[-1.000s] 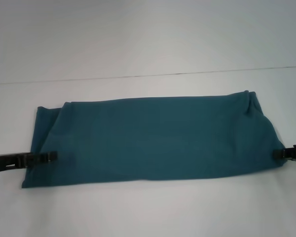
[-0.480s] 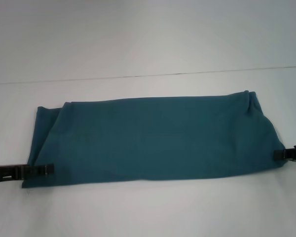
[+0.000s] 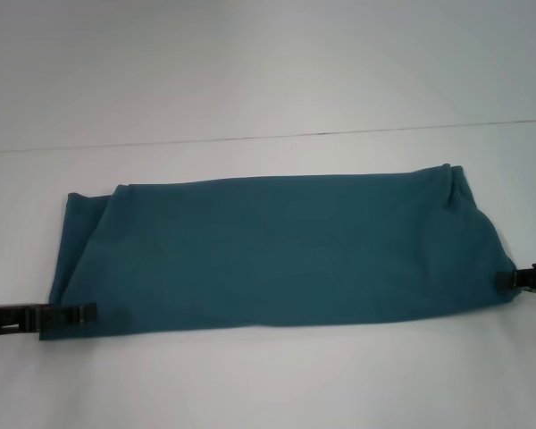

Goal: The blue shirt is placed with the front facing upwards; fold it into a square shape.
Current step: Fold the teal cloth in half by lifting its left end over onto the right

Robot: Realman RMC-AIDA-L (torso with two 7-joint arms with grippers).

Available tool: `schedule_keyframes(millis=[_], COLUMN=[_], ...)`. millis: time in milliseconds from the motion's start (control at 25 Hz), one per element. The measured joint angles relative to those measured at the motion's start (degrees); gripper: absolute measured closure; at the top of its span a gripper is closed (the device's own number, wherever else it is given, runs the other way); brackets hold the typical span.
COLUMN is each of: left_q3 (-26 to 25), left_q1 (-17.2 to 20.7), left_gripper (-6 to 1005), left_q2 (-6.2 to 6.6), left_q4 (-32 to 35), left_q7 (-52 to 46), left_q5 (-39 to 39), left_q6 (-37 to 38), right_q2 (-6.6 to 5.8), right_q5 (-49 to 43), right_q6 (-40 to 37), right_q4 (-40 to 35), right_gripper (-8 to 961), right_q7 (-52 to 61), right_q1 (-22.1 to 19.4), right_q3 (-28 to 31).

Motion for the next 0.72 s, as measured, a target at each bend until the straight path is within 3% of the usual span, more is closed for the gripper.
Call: schedule_keyframes(millis=[720], left_q3=[0.65], left_q1=[-0.34], left_gripper=[129], left_q2=[0.01], left_q4=[0.8], left_q7=[-0.06], left_q5=[1.2], left_q6=[0.91], right_q2=[0.07], right_q5=[0.0], right_q6=[0.0], right_q4=[0.0], right_gripper=[943], right_q7=[-0.04], right_q1=[0.03], right_q3=[-0.01])
